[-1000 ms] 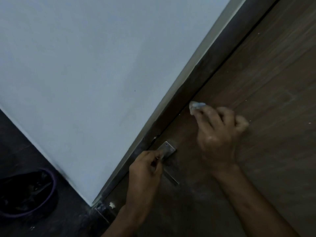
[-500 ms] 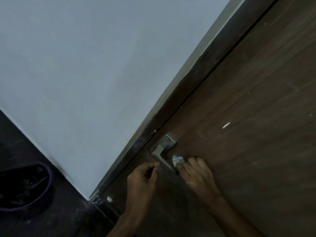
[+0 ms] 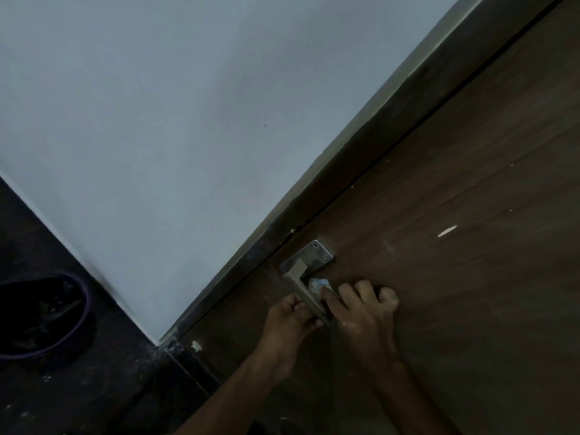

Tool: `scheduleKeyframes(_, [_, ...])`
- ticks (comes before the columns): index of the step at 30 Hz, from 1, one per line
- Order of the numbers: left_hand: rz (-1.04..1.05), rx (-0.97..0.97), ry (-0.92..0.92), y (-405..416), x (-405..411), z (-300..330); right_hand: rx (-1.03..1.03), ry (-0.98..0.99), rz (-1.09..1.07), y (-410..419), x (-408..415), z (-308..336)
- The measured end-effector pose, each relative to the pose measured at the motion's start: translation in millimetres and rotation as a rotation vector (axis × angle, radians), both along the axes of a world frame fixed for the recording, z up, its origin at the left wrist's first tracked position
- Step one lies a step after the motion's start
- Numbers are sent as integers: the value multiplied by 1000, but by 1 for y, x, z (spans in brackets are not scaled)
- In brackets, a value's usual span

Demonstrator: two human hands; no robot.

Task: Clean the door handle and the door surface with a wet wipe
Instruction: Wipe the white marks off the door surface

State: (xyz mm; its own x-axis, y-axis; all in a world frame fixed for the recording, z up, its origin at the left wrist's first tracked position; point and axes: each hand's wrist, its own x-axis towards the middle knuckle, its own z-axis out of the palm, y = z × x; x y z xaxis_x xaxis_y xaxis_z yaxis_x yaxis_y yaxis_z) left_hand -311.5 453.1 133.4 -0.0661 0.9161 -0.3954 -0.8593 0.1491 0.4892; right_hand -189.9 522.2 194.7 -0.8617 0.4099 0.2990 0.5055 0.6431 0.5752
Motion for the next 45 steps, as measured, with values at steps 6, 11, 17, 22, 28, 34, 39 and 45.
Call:
scheduleKeyframes(6, [84,-53,-245,10,3,-2,-11,12,-10,-9,7,-14])
scheduleKeyframes(11, [228,-141,-173,17,11,0,-3,114,-8,-15,19,-17])
scheduleKeyframes(17, [390,-340,-91,19,18,-18,-57,291,-2,-22,19,-21])
scheduleKeyframes(22, [532,-457,-46,20,6,-38,-101,457,18,-23,10,-15])
scheduleKeyframes(28, [737,-312,463,39,-33,-41,-130,565,23,-28,-6,-1])
scheduleKeyframes(34, [530,-382,512,20,1,-64,-117,568,14,-36,-7,-11])
scheduleKeyframes(39, [616,-289,716,27,-7,-48,-158,1000,-95,-59,-2,-44])
scheduleKeyframes(45, [611,-465,529,28,-17,-62,-664,1499,-677,-101,-11,-94])
